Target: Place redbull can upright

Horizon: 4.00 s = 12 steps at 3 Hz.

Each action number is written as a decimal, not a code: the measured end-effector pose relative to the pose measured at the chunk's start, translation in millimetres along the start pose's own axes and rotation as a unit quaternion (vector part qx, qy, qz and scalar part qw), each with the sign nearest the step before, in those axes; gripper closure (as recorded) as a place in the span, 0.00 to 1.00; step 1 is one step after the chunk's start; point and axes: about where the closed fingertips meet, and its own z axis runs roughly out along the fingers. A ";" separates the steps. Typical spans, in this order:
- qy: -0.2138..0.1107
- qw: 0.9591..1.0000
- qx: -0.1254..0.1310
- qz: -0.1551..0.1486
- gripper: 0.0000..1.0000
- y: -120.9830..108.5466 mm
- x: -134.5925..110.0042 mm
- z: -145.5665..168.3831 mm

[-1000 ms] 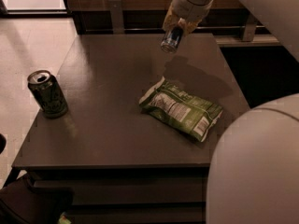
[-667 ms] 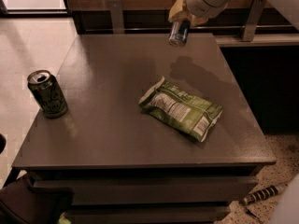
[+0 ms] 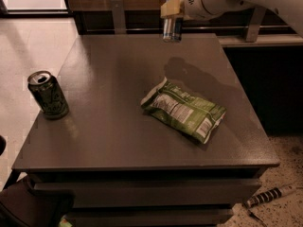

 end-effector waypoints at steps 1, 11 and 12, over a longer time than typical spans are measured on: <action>-0.026 0.994 -0.029 -0.099 1.00 19.1 19.0 17.2; -0.156 0.957 -0.125 -0.211 0.17 -3.0 98.6 62.3; -0.155 0.957 -0.127 -0.211 0.00 -0.8 98.8 63.5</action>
Offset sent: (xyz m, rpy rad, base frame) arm -0.0169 0.0449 -0.0694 -0.3056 -0.3345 0.3410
